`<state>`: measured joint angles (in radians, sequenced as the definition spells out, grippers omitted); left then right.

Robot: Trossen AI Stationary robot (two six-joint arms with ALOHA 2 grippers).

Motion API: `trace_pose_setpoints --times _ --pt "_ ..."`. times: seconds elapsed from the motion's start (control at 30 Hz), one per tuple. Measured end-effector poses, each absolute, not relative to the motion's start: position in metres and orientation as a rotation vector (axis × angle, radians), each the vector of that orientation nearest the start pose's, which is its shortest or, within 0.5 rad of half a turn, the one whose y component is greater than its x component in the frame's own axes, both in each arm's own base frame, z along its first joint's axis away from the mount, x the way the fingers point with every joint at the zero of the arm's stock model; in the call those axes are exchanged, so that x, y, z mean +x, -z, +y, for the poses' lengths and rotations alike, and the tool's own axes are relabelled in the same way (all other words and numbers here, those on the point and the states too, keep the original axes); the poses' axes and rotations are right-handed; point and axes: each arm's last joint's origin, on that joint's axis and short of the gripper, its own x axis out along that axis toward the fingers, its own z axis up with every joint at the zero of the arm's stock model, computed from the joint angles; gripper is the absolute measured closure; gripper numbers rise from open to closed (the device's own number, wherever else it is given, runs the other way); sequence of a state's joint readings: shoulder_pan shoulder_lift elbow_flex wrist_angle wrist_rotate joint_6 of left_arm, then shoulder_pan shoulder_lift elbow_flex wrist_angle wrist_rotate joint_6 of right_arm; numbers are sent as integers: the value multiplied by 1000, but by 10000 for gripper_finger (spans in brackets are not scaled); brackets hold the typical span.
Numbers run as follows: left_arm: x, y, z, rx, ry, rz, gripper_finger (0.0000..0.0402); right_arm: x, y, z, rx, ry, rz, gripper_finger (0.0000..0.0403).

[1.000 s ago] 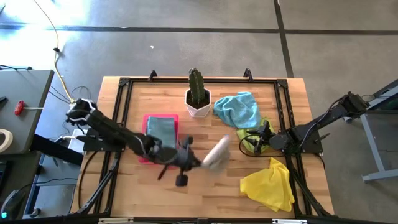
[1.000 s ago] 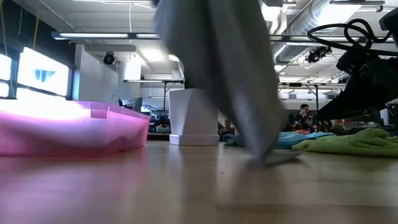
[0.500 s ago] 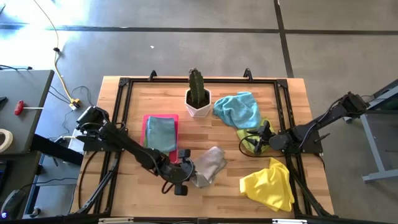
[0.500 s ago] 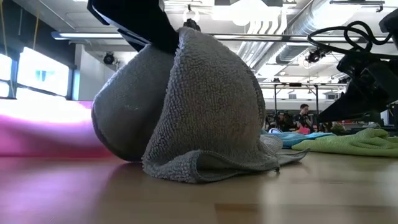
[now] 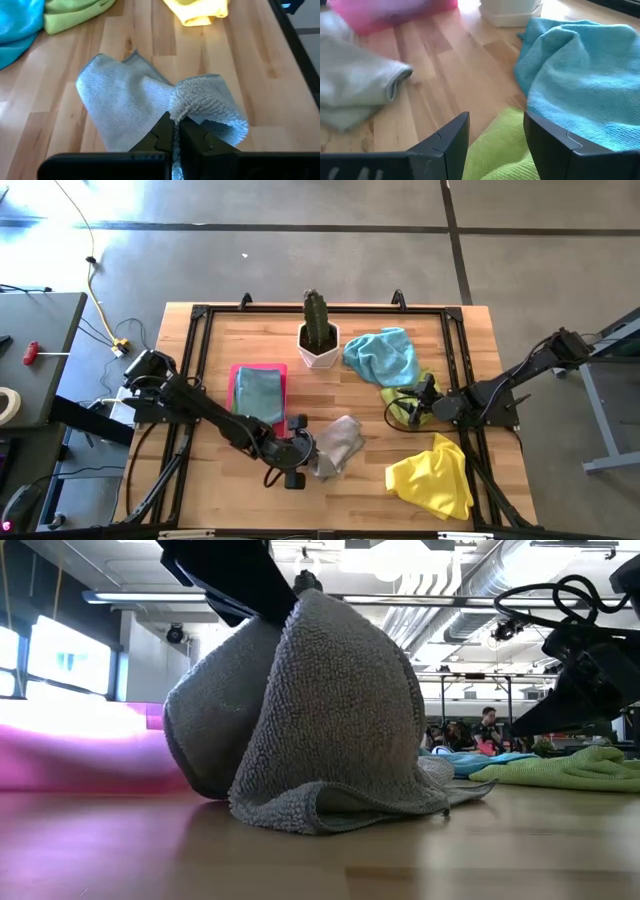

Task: Fold microfiber towels
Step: Fold the gray towel

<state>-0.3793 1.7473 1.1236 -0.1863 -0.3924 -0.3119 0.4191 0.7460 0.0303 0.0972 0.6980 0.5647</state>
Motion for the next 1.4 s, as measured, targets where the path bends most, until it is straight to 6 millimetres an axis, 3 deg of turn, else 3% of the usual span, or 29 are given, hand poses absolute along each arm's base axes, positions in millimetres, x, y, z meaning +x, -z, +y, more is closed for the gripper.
trace_pose_setpoints --times 0.23,0.5,0.67,0.93,1.4 --pt "350 -201 -102 9 -237 725 398 125 -122 35 606 454 277 222" --pt "355 -201 -85 -8 -285 726 398 130 -134 36 802 460 118 222" --pt "356 -201 -80 -13 -302 725 399 140 -153 49 726 214 97 222" --pt "359 -201 -67 -10 -370 710 399 181 -179 79 394 101 188 222" --pt "360 -202 -62 -8 -400 702 399 253 -139 119 472 166 424 222"
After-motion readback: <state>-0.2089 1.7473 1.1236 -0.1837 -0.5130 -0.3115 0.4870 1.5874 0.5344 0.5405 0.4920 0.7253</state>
